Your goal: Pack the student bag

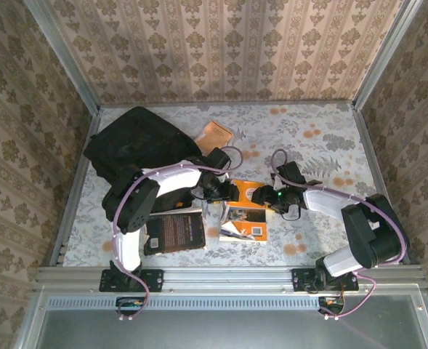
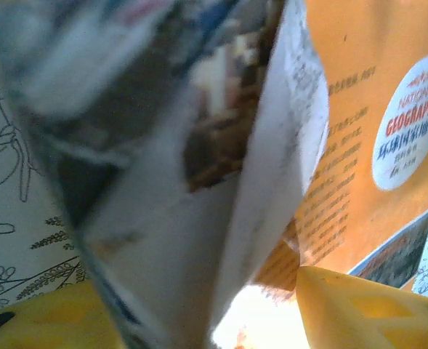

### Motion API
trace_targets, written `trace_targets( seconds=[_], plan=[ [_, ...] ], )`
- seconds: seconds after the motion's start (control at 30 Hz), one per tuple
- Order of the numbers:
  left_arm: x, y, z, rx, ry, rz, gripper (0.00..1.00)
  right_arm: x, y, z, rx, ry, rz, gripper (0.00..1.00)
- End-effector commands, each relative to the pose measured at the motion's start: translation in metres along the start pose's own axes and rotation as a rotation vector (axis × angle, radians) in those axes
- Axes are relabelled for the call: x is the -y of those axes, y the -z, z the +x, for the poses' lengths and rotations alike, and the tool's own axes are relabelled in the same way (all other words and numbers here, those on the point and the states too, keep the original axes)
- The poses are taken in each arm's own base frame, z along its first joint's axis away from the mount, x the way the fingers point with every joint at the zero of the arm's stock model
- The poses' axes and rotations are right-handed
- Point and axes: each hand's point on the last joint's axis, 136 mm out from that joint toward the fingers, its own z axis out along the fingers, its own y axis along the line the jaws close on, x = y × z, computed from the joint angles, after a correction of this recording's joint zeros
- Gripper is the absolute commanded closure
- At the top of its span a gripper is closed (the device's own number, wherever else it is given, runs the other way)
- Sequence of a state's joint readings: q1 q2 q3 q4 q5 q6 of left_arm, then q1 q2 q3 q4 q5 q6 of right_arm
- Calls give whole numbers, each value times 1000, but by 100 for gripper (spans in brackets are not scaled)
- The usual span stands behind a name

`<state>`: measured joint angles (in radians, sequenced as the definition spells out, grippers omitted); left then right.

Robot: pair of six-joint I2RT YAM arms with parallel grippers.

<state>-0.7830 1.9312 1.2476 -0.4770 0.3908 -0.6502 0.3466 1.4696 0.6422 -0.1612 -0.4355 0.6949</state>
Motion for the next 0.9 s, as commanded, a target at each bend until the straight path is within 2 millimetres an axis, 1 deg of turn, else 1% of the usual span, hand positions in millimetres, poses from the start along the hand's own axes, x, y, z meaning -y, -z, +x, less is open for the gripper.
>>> trace_targets(
  seconds=[0.0,0.03,0.1,0.2,0.4,0.53,0.57,0.6,0.63,0.83,0.87],
  plan=[
    [7,-6,6,-24,-28,45,42,-51,15,10,-38,38,-230,38],
    [6,-6,6,-23,-26,45,42,-59,22,9,-23,43,-266,38],
    [5,-5,6,-22,-22,46,43,-68,27,10,-17,37,-321,38],
    [4,-4,6,-21,-18,50,43,-72,28,12,-20,28,-365,38],
    [5,-3,5,-18,-4,77,44,-68,24,13,4,-2,-411,38],
    [5,-7,8,-28,12,96,46,-66,19,10,24,-37,-443,39],
    [5,-9,8,-30,15,101,48,-68,19,8,34,-41,-459,39],
    [5,-10,8,-32,19,105,49,-65,12,9,25,-59,-455,39],
    [6,-10,9,-33,22,111,51,-64,9,8,22,-64,-456,40],
    [11,-11,9,-36,29,154,69,-60,-3,7,9,-85,-448,41],
    [12,-10,8,-35,31,161,71,-59,-5,6,10,-89,-447,41]
  ],
)
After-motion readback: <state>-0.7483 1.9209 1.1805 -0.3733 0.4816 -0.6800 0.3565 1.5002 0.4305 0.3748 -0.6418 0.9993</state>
